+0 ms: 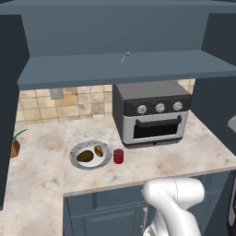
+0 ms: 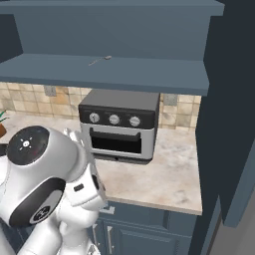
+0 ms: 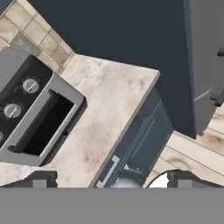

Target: Pick the avocado and bread from the counter and place them on the plate. Then pick the jam from the cabinet and place it next to the plate. Lastly close the cabinet door.

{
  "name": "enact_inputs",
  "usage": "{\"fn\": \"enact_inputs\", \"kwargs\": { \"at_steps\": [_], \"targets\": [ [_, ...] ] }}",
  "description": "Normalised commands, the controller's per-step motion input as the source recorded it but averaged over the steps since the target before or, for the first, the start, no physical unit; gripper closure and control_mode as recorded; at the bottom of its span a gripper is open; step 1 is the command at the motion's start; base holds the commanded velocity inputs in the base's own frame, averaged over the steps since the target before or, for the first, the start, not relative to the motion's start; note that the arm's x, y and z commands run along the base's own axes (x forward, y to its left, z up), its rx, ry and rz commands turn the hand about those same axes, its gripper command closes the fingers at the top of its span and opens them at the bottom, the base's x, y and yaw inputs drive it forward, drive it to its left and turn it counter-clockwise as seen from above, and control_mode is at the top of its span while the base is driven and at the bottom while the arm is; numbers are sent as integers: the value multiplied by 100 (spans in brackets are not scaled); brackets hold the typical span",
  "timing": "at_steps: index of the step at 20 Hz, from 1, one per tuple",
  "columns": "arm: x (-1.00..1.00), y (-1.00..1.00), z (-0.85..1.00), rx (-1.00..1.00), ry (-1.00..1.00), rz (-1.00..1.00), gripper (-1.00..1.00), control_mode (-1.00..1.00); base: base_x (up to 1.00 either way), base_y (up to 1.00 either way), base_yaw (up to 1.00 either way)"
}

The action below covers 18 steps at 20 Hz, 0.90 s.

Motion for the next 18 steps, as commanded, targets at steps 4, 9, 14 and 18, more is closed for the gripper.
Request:
{"fn": "enact_inputs", "kwargs": {
  "at_steps": [4,9,14,18],
  "targets": [
    [-40,-30,27,1,4,-12,-100,-100,0,0,0],
    [-43,-37,24,0,0,-10,-100,-100,0,0,0],
    [-43,-40,23,0,-8,-11,-100,-100,0,0,0],
    [-39,-38,20,2,-23,-6,-100,-100,0,0,0]
  ]
}}
